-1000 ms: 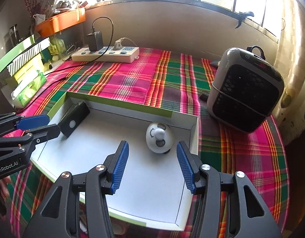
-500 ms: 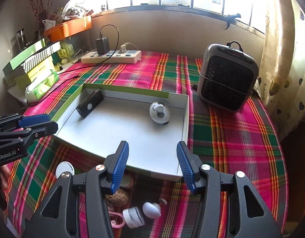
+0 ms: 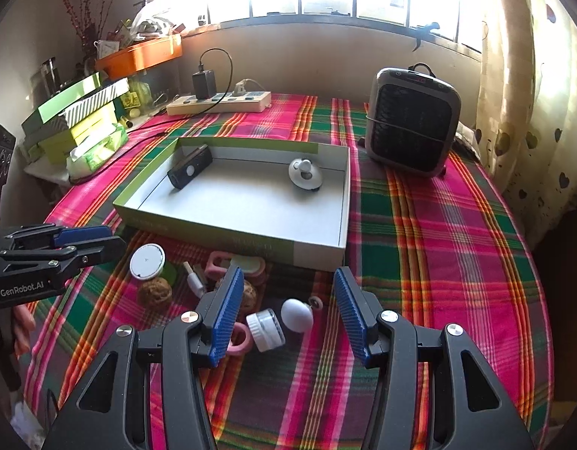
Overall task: Organize objects
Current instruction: 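Grasp the green spool with white lid with the left tool while the right tool approaches a walnut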
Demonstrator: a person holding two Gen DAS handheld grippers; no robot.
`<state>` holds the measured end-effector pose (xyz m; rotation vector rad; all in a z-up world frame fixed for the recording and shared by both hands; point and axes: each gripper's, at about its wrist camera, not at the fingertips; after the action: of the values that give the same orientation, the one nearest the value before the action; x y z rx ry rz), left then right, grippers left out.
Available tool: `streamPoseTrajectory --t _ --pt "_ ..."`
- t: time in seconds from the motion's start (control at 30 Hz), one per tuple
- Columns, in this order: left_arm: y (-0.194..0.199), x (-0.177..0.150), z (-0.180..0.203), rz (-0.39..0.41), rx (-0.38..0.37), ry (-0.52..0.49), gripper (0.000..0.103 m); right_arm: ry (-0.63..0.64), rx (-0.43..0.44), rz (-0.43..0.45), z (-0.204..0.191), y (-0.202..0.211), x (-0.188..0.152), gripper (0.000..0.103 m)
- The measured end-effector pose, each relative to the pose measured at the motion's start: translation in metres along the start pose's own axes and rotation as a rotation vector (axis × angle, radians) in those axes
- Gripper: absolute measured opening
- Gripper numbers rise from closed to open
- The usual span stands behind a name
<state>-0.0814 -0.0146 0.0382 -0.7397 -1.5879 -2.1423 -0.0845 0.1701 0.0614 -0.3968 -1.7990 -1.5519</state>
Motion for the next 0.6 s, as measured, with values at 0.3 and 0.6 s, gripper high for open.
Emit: streamPoseTrajectory --t 0.3,0.6 --pt "-0.006 -0.001 0.016 -0.012 -0.033 -0.029 0.041 -0.02 0.02 0.001 -0.001 0.007 -0.016 0.052" --pt "-0.023 0.004 0.027 -0.051 -0.002 -0.052 0.041 -0.014 0.027 -0.006 -0.004 0.008 -0.021 0.052"
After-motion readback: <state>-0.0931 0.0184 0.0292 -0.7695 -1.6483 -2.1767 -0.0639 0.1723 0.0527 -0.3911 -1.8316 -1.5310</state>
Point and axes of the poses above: each gripper's, at about its wrist camera, not at the fingertips, and y roughly against the way its jaws point, z to its right, x to its top, and after that the axes turned 1 degree about -z, right-handed
